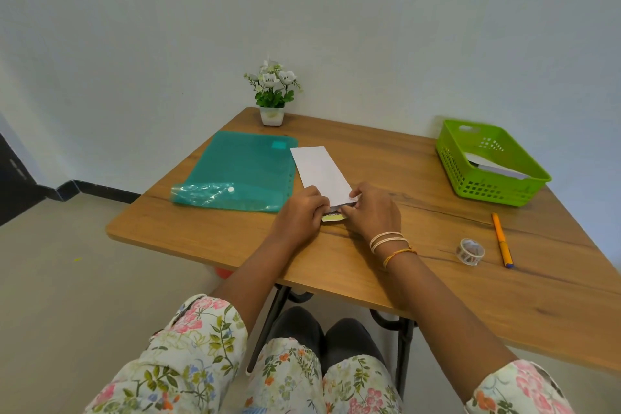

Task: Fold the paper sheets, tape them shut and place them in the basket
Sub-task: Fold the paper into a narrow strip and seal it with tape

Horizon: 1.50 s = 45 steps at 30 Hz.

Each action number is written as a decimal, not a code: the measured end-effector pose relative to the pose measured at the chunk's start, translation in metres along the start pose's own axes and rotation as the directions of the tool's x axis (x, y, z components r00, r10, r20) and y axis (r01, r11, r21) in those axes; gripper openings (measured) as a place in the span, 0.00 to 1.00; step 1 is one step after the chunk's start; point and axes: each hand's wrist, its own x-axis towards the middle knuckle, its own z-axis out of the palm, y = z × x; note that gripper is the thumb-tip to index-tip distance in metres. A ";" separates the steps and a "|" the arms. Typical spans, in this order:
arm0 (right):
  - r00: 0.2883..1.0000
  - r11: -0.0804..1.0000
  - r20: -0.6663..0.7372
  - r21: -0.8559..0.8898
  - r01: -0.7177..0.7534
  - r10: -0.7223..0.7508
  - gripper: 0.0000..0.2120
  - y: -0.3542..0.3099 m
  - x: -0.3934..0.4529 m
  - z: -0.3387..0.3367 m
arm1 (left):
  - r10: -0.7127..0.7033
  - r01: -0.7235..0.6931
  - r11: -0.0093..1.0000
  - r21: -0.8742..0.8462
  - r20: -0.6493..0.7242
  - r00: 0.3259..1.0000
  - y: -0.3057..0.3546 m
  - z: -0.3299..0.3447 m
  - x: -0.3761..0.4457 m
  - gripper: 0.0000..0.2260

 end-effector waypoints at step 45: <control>0.995 0.978 0.054 0.193 0.074 -0.086 0.08 0.034 -0.002 0.006 | -0.058 0.057 0.998 0.012 0.121 0.991 -0.004 0.002 0.003 0.12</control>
